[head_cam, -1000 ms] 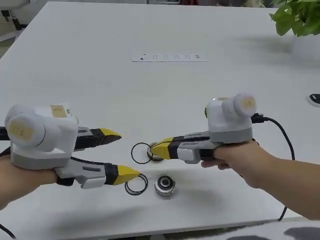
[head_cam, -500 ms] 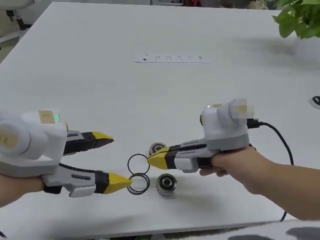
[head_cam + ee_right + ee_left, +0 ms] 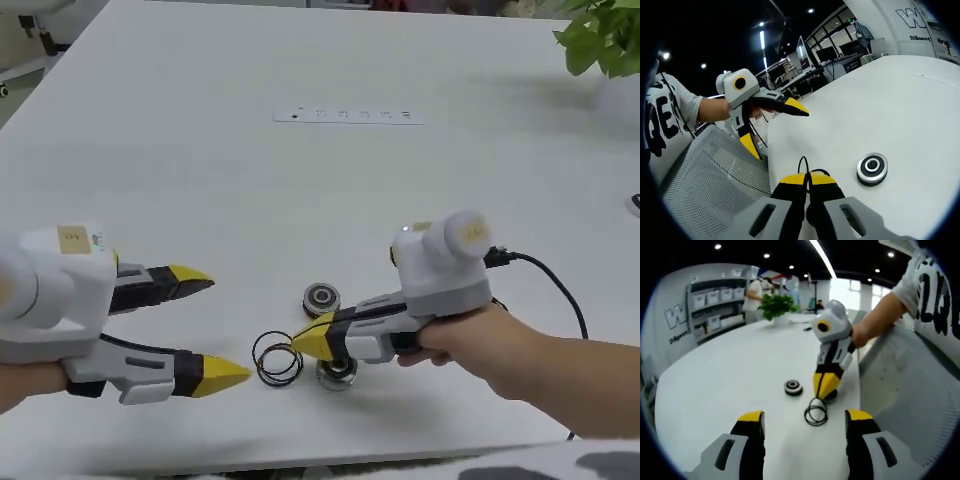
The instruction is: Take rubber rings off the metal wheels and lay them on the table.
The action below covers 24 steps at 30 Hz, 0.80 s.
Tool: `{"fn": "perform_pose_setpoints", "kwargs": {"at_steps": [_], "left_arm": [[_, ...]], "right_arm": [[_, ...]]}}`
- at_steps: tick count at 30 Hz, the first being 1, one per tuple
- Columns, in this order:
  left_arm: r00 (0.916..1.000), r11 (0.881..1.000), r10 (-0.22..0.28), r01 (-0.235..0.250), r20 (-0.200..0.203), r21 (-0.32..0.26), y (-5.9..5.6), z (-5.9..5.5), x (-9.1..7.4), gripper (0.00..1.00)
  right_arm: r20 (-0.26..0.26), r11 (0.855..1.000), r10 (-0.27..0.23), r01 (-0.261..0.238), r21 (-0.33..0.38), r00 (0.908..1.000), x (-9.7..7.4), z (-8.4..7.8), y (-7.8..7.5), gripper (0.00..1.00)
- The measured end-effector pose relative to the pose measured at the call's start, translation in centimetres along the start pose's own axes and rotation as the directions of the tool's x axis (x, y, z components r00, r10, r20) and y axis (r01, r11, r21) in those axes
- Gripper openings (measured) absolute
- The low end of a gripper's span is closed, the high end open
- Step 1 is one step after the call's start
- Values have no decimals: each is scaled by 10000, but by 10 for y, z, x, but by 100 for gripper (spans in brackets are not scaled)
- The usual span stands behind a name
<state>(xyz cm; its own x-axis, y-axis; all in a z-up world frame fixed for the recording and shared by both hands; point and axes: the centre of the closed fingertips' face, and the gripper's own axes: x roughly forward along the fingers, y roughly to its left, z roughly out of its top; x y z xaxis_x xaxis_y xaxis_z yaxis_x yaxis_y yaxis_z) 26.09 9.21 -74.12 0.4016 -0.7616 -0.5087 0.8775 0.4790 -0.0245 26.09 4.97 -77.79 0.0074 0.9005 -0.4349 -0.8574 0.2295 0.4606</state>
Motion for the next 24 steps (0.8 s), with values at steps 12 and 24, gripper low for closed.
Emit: {"fn": "perform_pose_setpoints", "kwargs": {"at_steps": [12,24], "left_arm": [[9999,10000,7,-7,-150,-40,-3,-7,-5,66],[9997,10000,-50,49,-233,-63,-7,-8,-4,66]], "right_arm": [[-440,9997,-72,63,-222,9990,5,-11,-1,0],[-425,9984,-401,383,-422,9983,4,-10,-8,0]]}}
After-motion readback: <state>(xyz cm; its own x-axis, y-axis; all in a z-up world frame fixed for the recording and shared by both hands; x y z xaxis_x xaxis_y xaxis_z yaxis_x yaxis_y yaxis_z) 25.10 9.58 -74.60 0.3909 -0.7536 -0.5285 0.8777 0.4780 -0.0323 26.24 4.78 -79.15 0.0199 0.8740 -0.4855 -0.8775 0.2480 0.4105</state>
